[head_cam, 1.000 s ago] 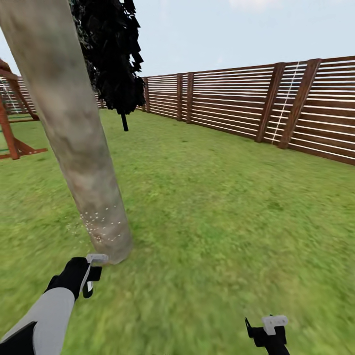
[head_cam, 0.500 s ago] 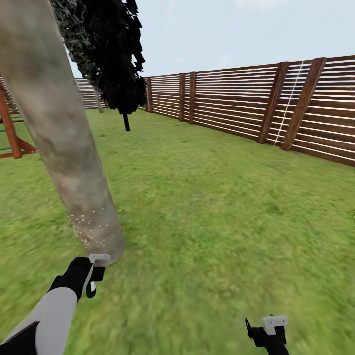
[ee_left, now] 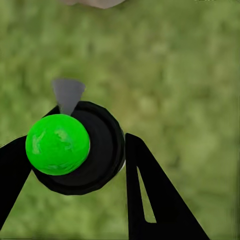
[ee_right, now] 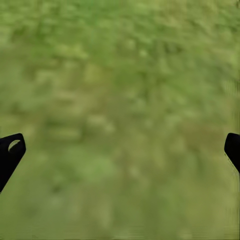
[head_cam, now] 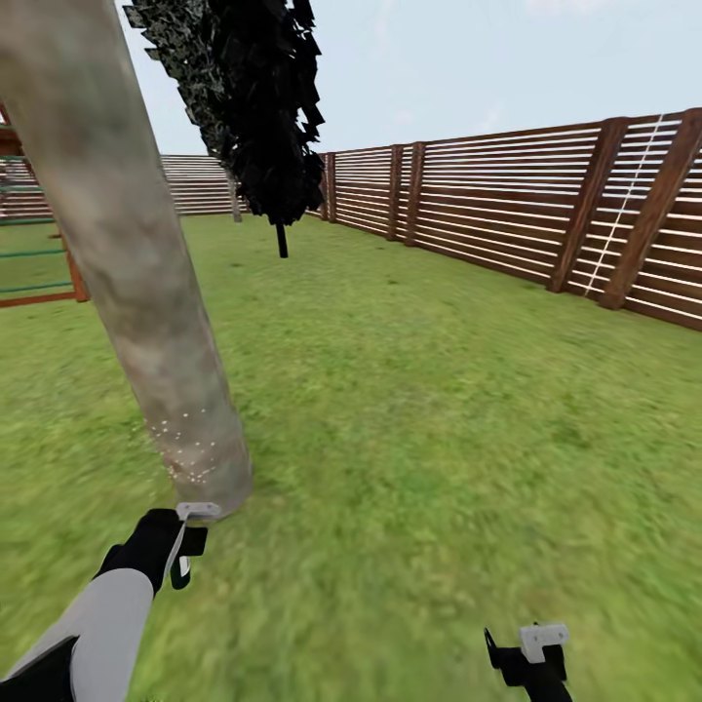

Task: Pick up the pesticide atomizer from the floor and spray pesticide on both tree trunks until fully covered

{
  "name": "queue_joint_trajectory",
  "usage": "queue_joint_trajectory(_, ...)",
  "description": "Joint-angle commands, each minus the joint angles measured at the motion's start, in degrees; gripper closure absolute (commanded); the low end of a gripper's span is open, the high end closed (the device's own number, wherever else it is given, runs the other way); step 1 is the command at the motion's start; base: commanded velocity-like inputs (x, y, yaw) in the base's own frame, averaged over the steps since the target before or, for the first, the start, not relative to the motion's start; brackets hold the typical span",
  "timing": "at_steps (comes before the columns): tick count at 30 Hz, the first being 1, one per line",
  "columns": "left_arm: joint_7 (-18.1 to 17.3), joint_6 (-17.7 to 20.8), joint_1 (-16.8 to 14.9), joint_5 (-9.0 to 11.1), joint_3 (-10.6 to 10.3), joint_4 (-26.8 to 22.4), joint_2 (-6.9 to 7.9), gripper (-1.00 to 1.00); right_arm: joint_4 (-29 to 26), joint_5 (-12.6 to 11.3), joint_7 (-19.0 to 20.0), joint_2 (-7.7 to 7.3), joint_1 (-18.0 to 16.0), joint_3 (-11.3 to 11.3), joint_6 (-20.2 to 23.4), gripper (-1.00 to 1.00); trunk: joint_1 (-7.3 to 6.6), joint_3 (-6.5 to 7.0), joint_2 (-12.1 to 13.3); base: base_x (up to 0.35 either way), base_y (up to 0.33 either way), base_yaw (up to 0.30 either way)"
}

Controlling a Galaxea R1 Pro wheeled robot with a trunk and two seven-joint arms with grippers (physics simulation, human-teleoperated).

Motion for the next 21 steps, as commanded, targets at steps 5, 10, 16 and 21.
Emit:
queue_joint_trajectory(5, -0.5, 0.1, -0.1, -0.6, 0.4, -0.1, -0.07, 1.00, 0.0, 0.1, 0.5, -0.02, 0.0, -0.5, -0.2, -1.00, 0.00, -0.05, 0.0, 0.146, -0.269, 0.164)
queue_joint_trajectory(10, -0.5, 0.1, -0.1, -0.6, 0.5, -0.2, -0.07, 1.00, 0.0, 0.1, 0.5, -0.01, 0.0, -0.5, -0.2, -1.00, 0.00, -0.05, 0.0, 0.147, -0.268, 0.004)
queue_joint_trajectory(16, -0.5, 0.1, -0.1, -0.6, 0.5, -0.3, 0.01, 1.00, 0.0, 0.1, 0.5, 0.00, 0.0, -0.5, -0.2, -1.00, 0.00, -0.05, 0.0, 0.147, -0.268, 0.000)
queue_joint_trajectory(21, -0.5, 0.1, -0.1, -0.6, 0.6, -0.7, 0.02, 1.00, 0.0, 0.1, 0.5, 0.06, -0.1, -0.5, -0.2, -1.00, 0.00, -0.05, 0.0, 0.142, -0.268, 0.148)
